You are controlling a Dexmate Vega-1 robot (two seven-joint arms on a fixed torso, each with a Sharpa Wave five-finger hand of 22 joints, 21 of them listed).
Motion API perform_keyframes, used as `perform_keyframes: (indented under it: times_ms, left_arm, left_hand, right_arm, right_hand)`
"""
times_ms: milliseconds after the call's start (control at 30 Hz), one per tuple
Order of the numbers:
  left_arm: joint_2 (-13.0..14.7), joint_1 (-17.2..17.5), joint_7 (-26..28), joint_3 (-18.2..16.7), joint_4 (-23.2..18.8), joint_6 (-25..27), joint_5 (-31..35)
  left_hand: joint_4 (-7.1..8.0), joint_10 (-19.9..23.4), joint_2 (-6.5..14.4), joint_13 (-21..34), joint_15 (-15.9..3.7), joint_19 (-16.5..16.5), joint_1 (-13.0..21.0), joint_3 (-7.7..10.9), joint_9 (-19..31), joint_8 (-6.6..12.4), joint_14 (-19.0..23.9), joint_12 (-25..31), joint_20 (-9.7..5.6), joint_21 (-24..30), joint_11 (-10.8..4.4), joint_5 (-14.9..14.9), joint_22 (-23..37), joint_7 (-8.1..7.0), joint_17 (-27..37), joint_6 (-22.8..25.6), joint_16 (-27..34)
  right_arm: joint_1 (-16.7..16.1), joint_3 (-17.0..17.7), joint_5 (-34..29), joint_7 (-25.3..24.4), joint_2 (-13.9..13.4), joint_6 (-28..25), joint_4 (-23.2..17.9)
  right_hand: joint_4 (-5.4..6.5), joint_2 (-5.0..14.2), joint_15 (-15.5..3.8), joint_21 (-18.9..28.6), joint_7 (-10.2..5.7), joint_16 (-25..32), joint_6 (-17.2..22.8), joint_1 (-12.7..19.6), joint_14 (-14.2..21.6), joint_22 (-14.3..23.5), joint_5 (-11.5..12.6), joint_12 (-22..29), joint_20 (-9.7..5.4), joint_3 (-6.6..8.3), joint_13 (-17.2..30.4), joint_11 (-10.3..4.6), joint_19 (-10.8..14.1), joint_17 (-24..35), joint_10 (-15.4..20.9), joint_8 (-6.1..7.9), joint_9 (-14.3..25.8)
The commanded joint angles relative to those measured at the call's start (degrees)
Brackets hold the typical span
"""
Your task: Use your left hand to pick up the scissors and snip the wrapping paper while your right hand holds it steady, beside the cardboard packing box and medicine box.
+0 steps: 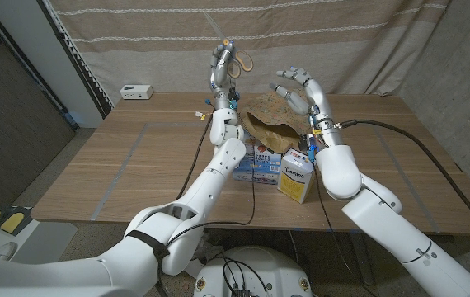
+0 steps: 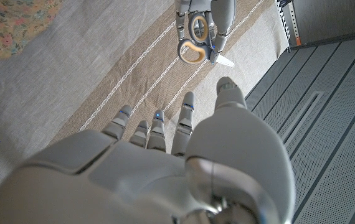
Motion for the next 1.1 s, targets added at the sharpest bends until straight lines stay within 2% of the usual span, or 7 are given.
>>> perform_keyframes:
  times_ms: [33,233,467,1100]
  left_arm:
    - [-1.45,-0.59,-2.65,-0.44,2.63,-1.92,-0.69]
    - [-1.96,-0.69,-3.73,-0.6,3.23,-2.23,-1.12]
    - [-2.2,-0.77,-4.63,-0.81,3.67,-1.85,-1.7]
    - [-3.19,-1.69,-7.55,-1.28,5.88,-1.97,-2.59]
  left_hand:
    - [5.9,0.72,0.2,0.31,-1.85,-0.24,0.62,6.3,0.29,0.24,0.18,0.35,-7.71,0.25,-0.77,0.33,0.27,0.05,0.13,-0.1,0.25]
    - [5.9,0.72,0.2,0.31,-1.85,-0.24,0.62,6.3,0.29,0.24,0.18,0.35,-7.71,0.25,-0.77,0.33,0.27,0.05,0.13,-0.1,0.25]
    - [5.9,0.72,0.2,0.31,-1.85,-0.24,0.62,6.3,0.29,0.24,0.18,0.35,-7.71,0.25,-0.77,0.33,0.27,0.05,0.13,-0.1,0.25]
    - [5.9,0.72,0.2,0.31,-1.85,-0.24,0.62,6.3,0.29,0.24,0.18,0.35,-7.71,0.25,-0.77,0.33,0.27,0.05,0.13,-0.1,0.25]
  right_arm:
    - [0.25,-0.3,-0.74,0.31,-0.2,-2.04,-0.69]
    - [0.42,-1.33,-2.31,-1.47,1.1,-5.09,-0.86]
    - [1.39,-2.15,-2.37,-1.32,1.54,-6.47,-0.46]
    - [5.67,-4.98,-1.66,0.27,2.56,-7.93,2.44]
  right_hand:
    - [0.23,0.18,-0.17,-0.07,0.52,0.04,1.06,-0.01,-0.54,0.24,-0.22,0.05,0.36,0.28,0.07,-0.28,-0.33,0.17,0.27,0.13,0.23]
    - [0.08,0.17,-0.55,0.18,1.42,0.35,2.92,0.52,0.15,0.23,-0.33,0.57,0.27,0.65,0.06,-0.22,0.12,0.13,1.51,0.61,0.25]
    - [-0.3,0.46,-0.81,0.36,1.96,0.49,5.78,1.74,0.8,0.23,-0.46,0.99,0.19,1.45,0.04,-0.52,0.54,0.09,2.62,1.4,0.26]
    - [-0.35,0.85,-0.72,0.26,2.42,0.33,4.92,2.69,0.55,0.25,-0.69,0.8,0.17,2.27,0.04,-0.43,0.25,0.12,2.24,0.62,0.19]
